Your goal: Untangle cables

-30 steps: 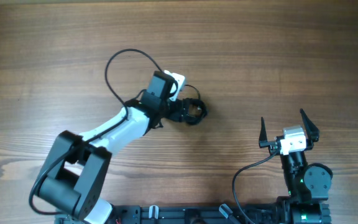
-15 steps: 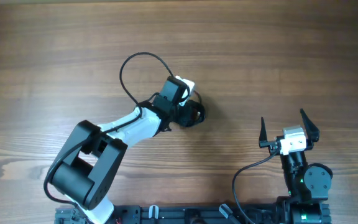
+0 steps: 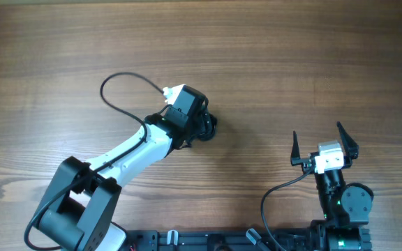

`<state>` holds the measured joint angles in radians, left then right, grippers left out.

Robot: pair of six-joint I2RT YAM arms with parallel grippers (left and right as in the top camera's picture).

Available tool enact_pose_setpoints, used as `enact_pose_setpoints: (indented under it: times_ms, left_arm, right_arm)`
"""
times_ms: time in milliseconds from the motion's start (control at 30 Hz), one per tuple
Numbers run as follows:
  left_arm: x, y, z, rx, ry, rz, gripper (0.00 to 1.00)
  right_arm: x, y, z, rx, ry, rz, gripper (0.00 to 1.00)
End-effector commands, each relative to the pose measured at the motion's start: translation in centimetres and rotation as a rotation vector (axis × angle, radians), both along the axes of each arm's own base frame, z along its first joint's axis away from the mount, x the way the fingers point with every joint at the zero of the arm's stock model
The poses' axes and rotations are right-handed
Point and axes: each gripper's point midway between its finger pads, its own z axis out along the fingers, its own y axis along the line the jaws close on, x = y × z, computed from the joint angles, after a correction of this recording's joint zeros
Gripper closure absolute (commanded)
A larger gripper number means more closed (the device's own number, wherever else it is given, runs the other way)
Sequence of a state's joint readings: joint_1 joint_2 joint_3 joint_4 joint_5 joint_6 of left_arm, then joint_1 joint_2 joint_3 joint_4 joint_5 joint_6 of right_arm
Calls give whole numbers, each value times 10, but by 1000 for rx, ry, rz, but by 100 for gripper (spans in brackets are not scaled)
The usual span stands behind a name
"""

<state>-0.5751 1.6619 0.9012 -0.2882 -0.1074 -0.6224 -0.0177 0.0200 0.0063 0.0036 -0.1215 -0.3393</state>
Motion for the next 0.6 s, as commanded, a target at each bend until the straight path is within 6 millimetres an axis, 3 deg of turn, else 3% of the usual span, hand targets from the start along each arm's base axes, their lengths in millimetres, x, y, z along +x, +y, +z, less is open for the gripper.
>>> enact_pose_setpoints:
  times_ms: [0, 67, 133, 267, 333, 567]
  left_arm:
    - [3, 3, -7, 147, -42, -246, 36]
    - [0, 6, -18, 142, -5, -217, 37]
    - [-4, 5, -31, 121, 40, -179, 46]
    - [-16, -3, -46, 71, 115, -196, 84]
    - [-17, -3, -47, 70, 122, -198, 96]
    - [-24, 2, -42, 81, 142, -198, 96]
  right_arm:
    - [0, -4, 2, -9, -11, -23, 0]
    - [0, -4, 2, -9, -11, -23, 0]
    - [0, -4, 2, -9, -11, -23, 0]
    - [0, -4, 2, -9, -11, -23, 0]
    - [0, -4, 2, -9, -11, -23, 0]
    - [0, -4, 2, -9, -11, -23, 0]
